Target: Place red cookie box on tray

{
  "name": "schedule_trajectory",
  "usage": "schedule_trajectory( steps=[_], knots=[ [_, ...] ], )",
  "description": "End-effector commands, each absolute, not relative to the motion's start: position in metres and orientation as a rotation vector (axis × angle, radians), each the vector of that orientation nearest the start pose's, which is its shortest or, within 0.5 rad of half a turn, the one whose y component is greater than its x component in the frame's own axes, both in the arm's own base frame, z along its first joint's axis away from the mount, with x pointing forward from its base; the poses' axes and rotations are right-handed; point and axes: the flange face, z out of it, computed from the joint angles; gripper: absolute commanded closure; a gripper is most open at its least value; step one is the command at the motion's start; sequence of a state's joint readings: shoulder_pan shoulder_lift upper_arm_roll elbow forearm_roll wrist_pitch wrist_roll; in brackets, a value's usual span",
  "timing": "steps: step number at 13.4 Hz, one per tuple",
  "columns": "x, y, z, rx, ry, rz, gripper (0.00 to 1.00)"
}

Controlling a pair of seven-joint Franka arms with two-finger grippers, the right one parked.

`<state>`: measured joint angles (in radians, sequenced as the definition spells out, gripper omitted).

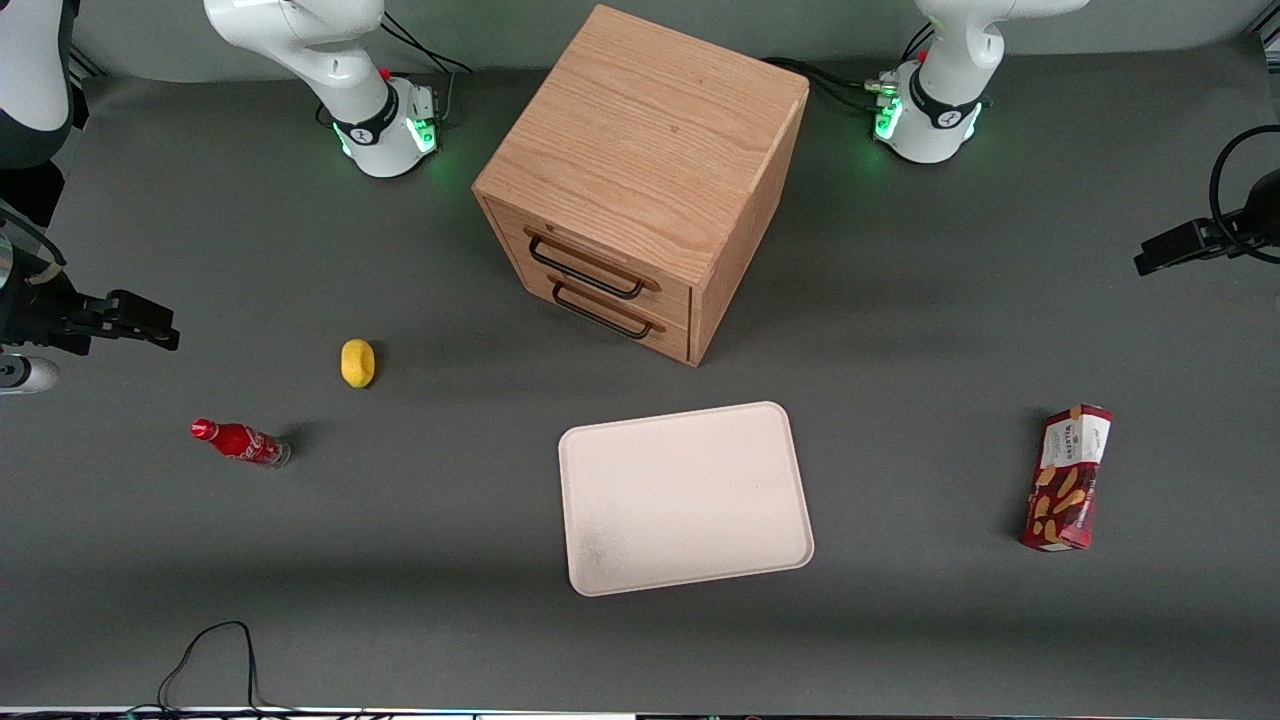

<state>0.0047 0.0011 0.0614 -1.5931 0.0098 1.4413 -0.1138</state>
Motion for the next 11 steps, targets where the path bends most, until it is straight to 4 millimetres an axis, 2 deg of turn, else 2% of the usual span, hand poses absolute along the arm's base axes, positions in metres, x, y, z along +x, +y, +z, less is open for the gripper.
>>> schedule_trajectory(
  steps=[1, 3, 5, 11],
  knots=[
    [0.5412, 0.0287, 0.6095, -3.105, -0.283, 0.253, 0.00],
    [0.5414, 0.0292, 0.6086, -3.099, -0.290, 0.257, 0.00],
    [0.5441, 0.0284, 0.6048, -3.085, -0.367, 0.261, 0.00],
    [0.5469, 0.0260, 0.6048, -3.089, -0.358, 0.239, 0.00]
  ],
)
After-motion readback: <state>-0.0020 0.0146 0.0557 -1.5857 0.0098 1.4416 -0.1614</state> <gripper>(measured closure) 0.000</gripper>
